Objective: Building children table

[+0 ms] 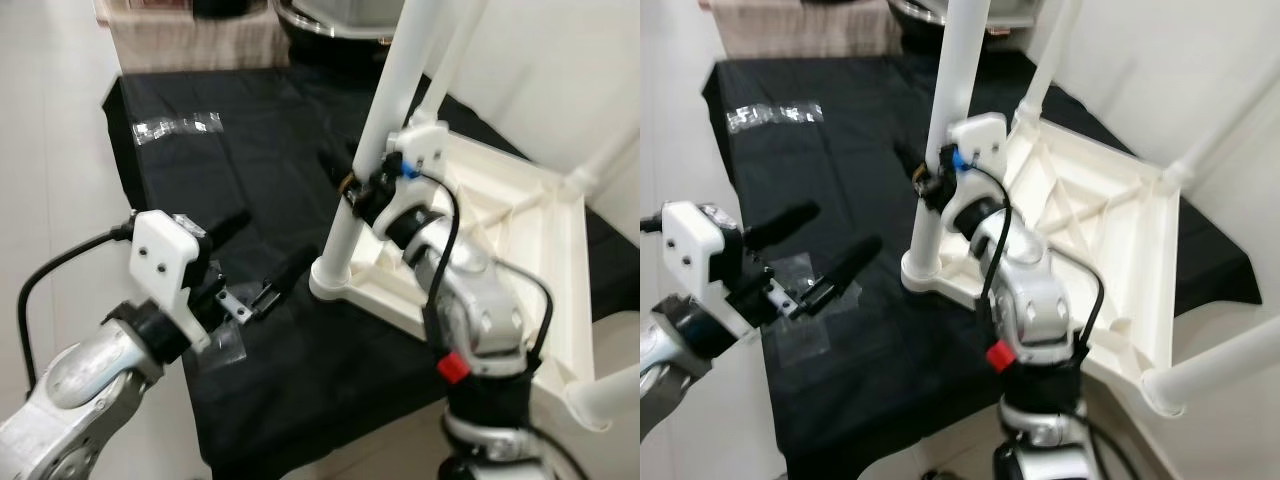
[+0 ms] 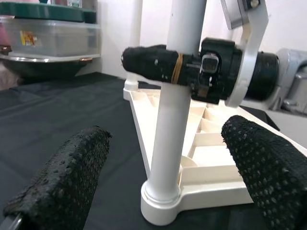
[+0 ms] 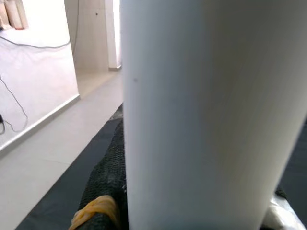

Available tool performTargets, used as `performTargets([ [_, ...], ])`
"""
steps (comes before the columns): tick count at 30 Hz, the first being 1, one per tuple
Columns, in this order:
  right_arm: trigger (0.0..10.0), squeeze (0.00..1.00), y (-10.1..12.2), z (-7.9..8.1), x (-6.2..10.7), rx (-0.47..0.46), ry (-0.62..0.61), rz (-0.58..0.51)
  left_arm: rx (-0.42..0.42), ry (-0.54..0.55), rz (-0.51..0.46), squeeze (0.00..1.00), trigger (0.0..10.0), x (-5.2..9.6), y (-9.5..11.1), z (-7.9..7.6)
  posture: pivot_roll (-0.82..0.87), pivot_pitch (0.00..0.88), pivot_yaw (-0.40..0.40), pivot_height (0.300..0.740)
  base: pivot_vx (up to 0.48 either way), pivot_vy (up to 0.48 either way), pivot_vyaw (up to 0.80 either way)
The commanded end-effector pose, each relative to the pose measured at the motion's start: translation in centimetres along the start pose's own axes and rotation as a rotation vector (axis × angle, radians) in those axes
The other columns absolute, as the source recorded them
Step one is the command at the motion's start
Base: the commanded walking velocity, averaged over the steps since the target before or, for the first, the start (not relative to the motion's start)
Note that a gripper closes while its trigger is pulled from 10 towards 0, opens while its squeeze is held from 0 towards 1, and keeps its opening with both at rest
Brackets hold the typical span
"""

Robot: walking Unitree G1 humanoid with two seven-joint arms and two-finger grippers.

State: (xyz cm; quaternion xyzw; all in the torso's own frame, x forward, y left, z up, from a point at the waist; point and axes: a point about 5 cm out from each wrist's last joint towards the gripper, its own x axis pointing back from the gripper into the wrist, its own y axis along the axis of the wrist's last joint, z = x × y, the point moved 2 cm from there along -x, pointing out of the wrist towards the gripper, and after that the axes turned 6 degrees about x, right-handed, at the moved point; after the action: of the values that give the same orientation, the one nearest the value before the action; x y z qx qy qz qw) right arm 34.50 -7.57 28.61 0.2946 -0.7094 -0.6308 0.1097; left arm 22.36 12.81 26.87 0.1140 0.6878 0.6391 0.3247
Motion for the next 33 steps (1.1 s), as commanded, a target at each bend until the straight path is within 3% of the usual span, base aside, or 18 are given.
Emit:
performTargets([
  [1,10.0,0.0,-4.7,-0.4,0.3,-0.081,-0.01,0.198,-0.006,-0.004,0.0,0.0,10.0,0.1,0.0,0.0,0.05,0.255,-0.135,0.74,0.0,0.0,0.0],
  [3,10.0,0.0,-4.1,-0.3,0.3,-0.088,-0.03,0.171,-0.007,-0.003,0.0,0.0,10.0,0.2,0.0,0.1,0.05,0.255,-0.135,0.74,0.0,0.0,0.0],
  [4,10.0,1.0,-3.6,-0.6,0.4,-0.064,-0.04,0.155,-0.005,-0.004,-0.001,0.0,10.0,0.2,0.1,0.1,0.05,0.258,-0.133,0.74,0.0,0.0,0.0],
  [8,10.0,1.0,-2.1,-0.4,0.6,-0.137,0.069,0.078,-0.003,-0.008,0.003,0.0,10.0,0.2,0.0,-0.1,0.05,0.261,-0.136,0.74,0.0,0.0,0.0],
  [9,10.0,0.91,-1.5,-0.8,1.2,-0.141,0.129,0.045,-0.001,-0.008,0.005,0.0,10.0,0.2,-0.1,-0.1,0.05,0.26,-0.137,0.74,0.0,0.0,0.0],
  [12,10.0,0.9,-1.8,-2.0,3.2,-0.145,0.242,0.056,0.005,-0.009,0.007,0.0,10.0,0.2,-0.2,-0.2,0.04,0.262,-0.138,0.74,0.0,0.0,0.0],
  [13,10.0,0.7,-2.1,-2.2,3.8,-0.115,0.266,0.066,0.006,-0.01,0.008,0.0,10.0,0.2,-0.3,-0.3,0.05,0.262,-0.138,0.74,0.0,0.0,0.0],
  [19,10.0,0.7,-2.4,-2.6,4.4,-0.071,0.304,0.077,0.006,-0.012,0.009,0.0,10.0,0.2,-0.4,-0.4,0.05,0.261,-0.139,0.74,0.0,0.0,0.0],
  [21,10.0,0.69,-2.8,-2.5,5.5,-0.097,0.38,0.096,0.009,-0.014,0.008,0.0,10.0,0.2,-0.4,-0.5,0.04,0.259,-0.136,0.74,0.0,0.0,0.0],
  [22,10.0,0.0,-2.7,-4.0,5.9,-0.107,0.407,0.098,0.014,-0.017,0.009,0.0,10.0,0.1,-0.5,-0.7,0.05,0.242,-0.142,0.74,0.0,0.0,0.0],
  [25,10.0,0.0,-1.8,-5.9,5.5,-0.112,0.403,0.058,0.02,-0.023,0.008,0.0,10.0,0.0,-0.6,-0.9,0.05,0.242,-0.142,0.74,0.0,0.0,0.0],
  [28,10.0,0.0,-1.5,-6.2,5.4,-0.115,0.409,0.049,0.019,-0.023,0.009,0.0,10.0,0.0,-0.7,-0.9,0.05,0.241,-0.146,0.74,0.0,0.0,0.0],
  [33,10.0,0.0,-3.1,-4.8,7.6,-0.158,0.512,0.103,0.051,0.052,0.085,0.0,10.0,0.4,-2.6,-0.4,0.06,0.232,-0.153,0.74,0.0,0.0,0.0],
])
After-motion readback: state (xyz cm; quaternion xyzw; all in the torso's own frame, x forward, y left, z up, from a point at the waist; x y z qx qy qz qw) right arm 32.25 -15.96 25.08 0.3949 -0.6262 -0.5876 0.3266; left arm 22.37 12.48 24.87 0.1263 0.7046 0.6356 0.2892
